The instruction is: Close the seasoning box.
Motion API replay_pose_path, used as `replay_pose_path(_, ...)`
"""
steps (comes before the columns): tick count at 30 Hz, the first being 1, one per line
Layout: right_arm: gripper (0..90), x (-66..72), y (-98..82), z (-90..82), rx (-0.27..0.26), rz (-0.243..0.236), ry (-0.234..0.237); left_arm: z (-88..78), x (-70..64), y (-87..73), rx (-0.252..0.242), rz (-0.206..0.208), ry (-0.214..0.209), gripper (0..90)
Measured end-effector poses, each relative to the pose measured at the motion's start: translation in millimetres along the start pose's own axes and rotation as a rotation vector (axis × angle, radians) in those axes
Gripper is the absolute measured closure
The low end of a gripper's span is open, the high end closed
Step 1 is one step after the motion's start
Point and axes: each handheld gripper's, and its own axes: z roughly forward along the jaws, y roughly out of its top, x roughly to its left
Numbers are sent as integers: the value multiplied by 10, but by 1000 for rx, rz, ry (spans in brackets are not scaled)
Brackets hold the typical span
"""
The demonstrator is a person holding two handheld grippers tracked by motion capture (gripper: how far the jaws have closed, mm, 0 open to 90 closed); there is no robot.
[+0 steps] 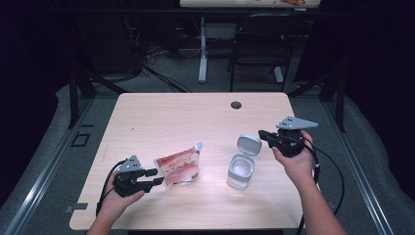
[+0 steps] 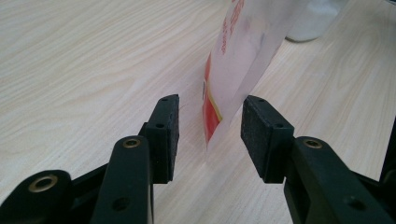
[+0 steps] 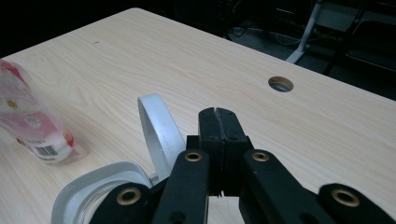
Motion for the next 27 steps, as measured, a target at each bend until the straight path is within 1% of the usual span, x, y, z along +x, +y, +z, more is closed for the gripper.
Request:
replay_pose_path(2,900,-5,-14,8,5,0,-1,-1,2,1,1,6,0,573)
replay_pose_path(8,900,0,-83,35,20,7,12,-3,-1,-2,-3,0,1,573)
replay_pose_path(9,900,3,-96,35,13,14,15,-7,1,2,0,6,1,573)
replay_pose_path(13,900,16,-118,11,8,15,31,-7,-2,2,-3,2,1,572)
replay_pose_path(14,900,26,-126,5,3,20,35,-1,-7,-1,-9,3,11,572)
replay_pose_path(15,900,30,-134,-1,0,18,39,-2,-6,0,-8,4,9,572)
replay_pose_path(21,900,91,-194,-45,-12,21,60,2,-4,-2,-4,6,1,572)
replay_pose_path(22,900,103,-204,-52,-15,18,60,5,-7,-4,-8,6,5,571)
replay_pose_path(25,900,153,-228,-73,-5,6,72,6,-12,-2,-6,5,-8,570)
replay_pose_path(27,900,193,-258,-72,-10,0,80,16,-25,-1,-10,7,-12,570)
